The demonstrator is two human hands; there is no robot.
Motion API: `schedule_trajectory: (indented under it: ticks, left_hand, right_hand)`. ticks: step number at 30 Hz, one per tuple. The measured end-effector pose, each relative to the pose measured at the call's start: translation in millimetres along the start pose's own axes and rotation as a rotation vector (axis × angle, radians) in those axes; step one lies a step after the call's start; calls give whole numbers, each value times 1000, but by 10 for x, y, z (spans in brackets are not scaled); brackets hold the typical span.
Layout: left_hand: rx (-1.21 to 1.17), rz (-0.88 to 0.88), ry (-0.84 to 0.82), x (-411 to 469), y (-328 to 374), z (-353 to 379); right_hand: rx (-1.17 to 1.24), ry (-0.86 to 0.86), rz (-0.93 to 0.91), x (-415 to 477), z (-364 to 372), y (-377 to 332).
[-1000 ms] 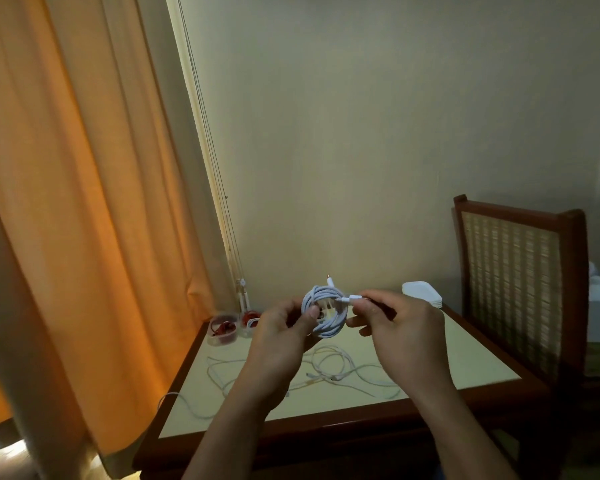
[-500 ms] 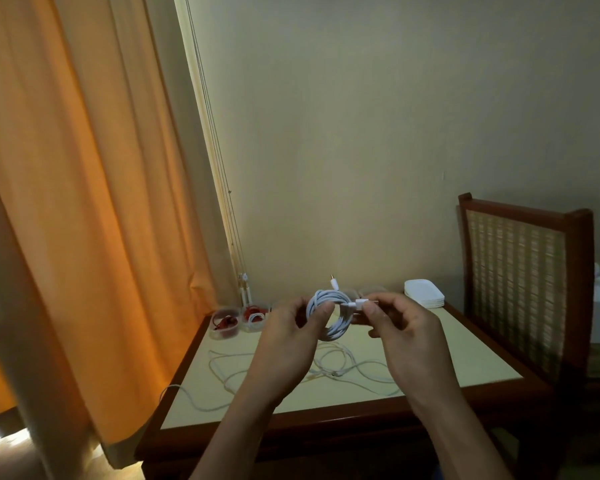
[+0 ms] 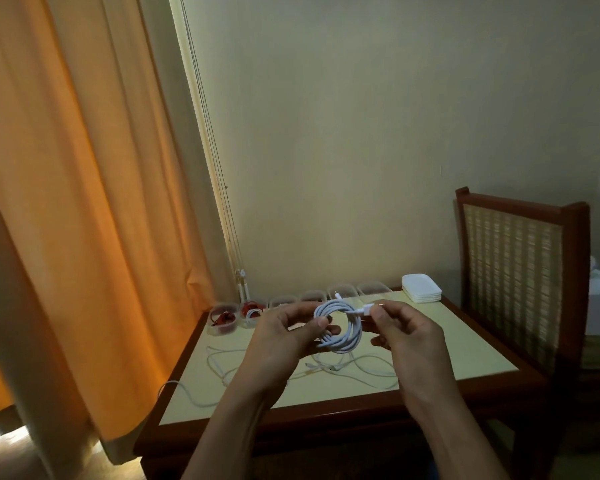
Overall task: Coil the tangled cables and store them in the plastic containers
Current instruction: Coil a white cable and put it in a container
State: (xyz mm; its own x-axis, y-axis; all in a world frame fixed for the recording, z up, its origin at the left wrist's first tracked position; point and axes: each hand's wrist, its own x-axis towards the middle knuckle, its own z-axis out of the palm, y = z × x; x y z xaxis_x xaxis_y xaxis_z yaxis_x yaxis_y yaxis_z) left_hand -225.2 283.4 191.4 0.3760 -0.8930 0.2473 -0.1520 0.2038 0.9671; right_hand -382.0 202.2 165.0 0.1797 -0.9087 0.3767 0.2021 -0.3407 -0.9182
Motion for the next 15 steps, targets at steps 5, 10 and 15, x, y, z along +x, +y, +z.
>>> schedule_trajectory:
  ticks: [5,10,15]
  left_hand:
    - [-212,-5,92,7,-105,86]
    - [-192,-15,133,57,-212,145]
    - [-127,-19,192,149,-337,108]
  right_hand:
    - [-81,-34,-99,-32,20,27]
    - [-160,-79,-113,-44,46,93]
    - [-124,-123,-58,56,55,221]
